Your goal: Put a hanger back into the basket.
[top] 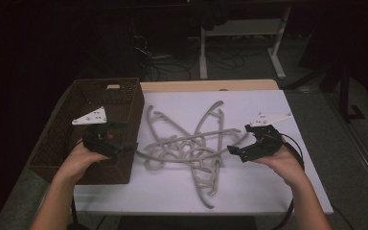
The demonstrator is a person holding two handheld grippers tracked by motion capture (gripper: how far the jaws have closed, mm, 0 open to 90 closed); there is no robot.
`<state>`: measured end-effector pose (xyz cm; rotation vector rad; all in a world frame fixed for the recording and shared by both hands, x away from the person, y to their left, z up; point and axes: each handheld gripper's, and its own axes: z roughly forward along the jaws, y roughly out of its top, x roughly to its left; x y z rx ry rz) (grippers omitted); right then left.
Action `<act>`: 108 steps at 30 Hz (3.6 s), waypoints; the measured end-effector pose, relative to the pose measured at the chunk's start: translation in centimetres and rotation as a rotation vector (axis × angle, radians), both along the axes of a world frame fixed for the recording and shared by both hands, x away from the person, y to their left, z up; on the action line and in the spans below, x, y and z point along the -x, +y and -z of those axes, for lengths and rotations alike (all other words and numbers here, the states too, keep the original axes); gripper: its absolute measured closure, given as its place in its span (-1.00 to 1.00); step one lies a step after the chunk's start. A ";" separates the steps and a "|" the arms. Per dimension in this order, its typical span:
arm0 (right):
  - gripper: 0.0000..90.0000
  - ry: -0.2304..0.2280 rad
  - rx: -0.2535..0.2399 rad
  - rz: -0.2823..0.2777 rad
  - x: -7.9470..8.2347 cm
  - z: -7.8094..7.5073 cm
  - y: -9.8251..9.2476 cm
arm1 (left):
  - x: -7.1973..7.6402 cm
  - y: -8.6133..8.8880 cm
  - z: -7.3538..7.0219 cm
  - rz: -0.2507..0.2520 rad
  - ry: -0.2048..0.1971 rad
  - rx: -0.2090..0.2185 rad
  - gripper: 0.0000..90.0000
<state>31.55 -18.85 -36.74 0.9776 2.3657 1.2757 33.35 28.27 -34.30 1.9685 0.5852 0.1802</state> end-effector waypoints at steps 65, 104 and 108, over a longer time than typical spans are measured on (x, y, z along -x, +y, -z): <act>-1.00 0.029 0.030 -0.018 -0.8 1.1 0.2 | -0.2 -13.1 5.0 0.090 0.080 -0.141 -0.48; -1.00 0.040 0.042 -0.045 -0.7 1.4 0.6 | 0.7 -13.4 9.3 0.105 0.100 -0.366 0.49; -1.00 0.041 0.043 -0.044 -0.8 1.4 0.6 | 1.0 -13.6 9.2 0.120 0.091 -0.383 0.49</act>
